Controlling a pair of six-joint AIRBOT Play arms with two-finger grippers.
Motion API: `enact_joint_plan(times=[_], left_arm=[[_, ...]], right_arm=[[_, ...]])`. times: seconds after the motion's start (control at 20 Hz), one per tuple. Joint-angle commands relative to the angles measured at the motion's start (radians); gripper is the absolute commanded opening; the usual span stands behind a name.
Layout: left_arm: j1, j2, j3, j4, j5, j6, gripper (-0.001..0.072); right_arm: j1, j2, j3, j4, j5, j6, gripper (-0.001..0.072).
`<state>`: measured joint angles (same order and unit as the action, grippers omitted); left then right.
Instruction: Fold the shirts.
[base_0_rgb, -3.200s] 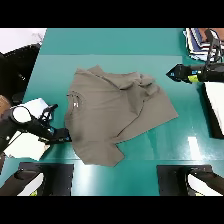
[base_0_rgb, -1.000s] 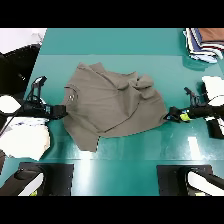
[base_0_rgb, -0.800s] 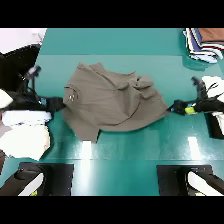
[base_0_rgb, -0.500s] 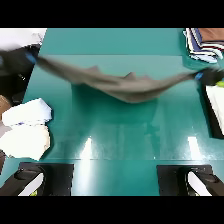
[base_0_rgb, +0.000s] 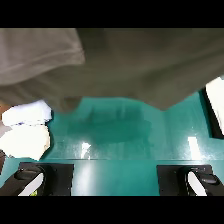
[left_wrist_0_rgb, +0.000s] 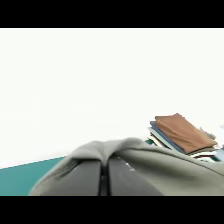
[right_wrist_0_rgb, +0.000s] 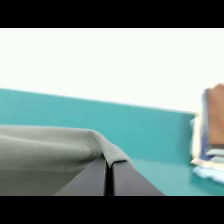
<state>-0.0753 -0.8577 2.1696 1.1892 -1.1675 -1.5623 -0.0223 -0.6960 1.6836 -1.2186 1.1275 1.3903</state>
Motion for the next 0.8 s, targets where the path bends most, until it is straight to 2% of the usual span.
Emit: enact_joint_plan(times=[0.0, 0.15, 0.4, 0.6, 0.75], left_arm=[[0.001, -0.027, -0.086, 0.069, 0.003, 0.000, 0.0022], [0.001, -0.103, -0.332, 0.072, -0.014, -0.002, 0.0022], [0.001, -0.356, -0.614, 0.027, -0.031, -0.001, 0.0023], [0.001, -0.585, -0.651, 0.026, -0.001, 0.034, 0.0023], [0.003, -0.696, -0.644, 0.027, 0.140, 0.077, 0.0023]], right_arm=[[0.000, -0.099, 0.172, -0.089, 0.129, 0.050, 0.0010], [0.000, -0.285, 0.238, -0.092, 0.315, 0.072, 0.0010], [0.000, -0.663, 0.238, -0.092, 0.575, 0.073, 0.0011], [0.003, -0.945, 0.238, -0.090, 0.596, 0.075, 0.0010], [0.002, -1.106, 0.238, -0.082, 0.540, 0.075, 0.0010]])
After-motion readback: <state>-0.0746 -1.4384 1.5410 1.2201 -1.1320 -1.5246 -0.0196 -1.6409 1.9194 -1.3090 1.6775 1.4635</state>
